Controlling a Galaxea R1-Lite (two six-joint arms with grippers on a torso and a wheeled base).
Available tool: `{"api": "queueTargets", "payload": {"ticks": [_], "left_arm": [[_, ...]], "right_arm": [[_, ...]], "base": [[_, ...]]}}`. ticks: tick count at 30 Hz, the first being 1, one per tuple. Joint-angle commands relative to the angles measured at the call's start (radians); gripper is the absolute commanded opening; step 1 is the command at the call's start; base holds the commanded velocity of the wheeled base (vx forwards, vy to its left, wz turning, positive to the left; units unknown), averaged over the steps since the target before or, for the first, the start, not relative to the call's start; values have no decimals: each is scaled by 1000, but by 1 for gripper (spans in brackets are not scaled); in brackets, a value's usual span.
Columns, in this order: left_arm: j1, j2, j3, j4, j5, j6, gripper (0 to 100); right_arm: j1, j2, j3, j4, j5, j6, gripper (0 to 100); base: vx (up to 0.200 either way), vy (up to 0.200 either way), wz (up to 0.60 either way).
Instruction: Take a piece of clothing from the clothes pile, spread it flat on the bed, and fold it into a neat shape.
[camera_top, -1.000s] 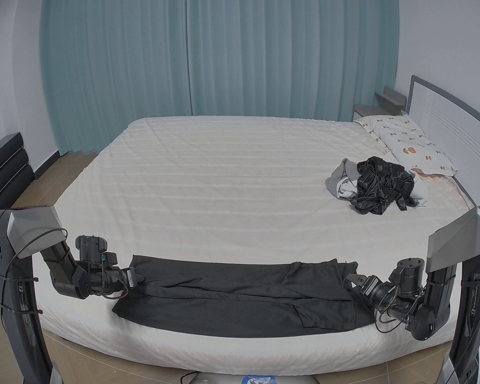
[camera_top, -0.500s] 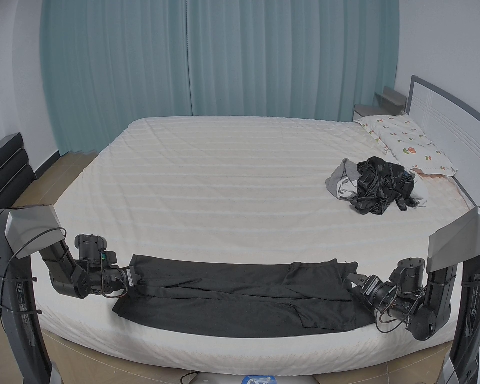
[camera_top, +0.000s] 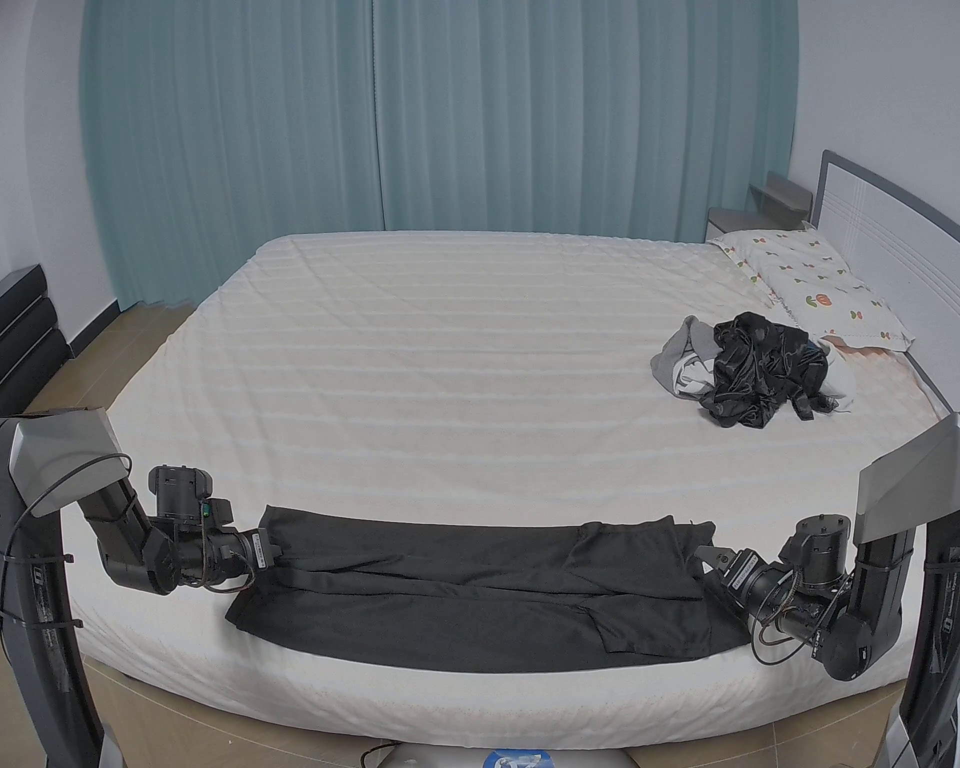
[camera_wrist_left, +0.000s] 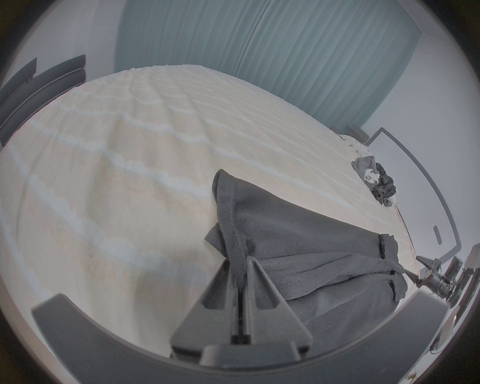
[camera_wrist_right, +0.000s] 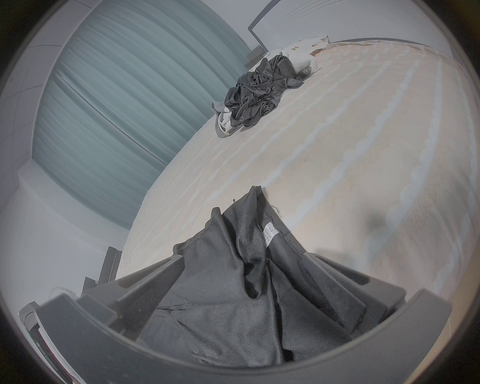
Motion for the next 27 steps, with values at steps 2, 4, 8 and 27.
{"api": "queueTargets", "payload": {"ticks": [2,4,8,27], "left_arm": [[-10,-3,-18,0,3,-55,0],[-15,-8,-21,0,6,-72,0],[-16,-9,-23,-5,12,-89,0],[-102,-98,-30,-20,26,-261,0]], "right_arm": [[-1,-1,-2,-9,0,0,100],[-1,-3,-2,-9,0,0,100],[-1,-1,-2,-9,1,0,100],[-14,-1,-6,-9,3,0,100]], "base": [[0,0,0],[0,0,0],[0,0,0],[0,-84,0]]}}
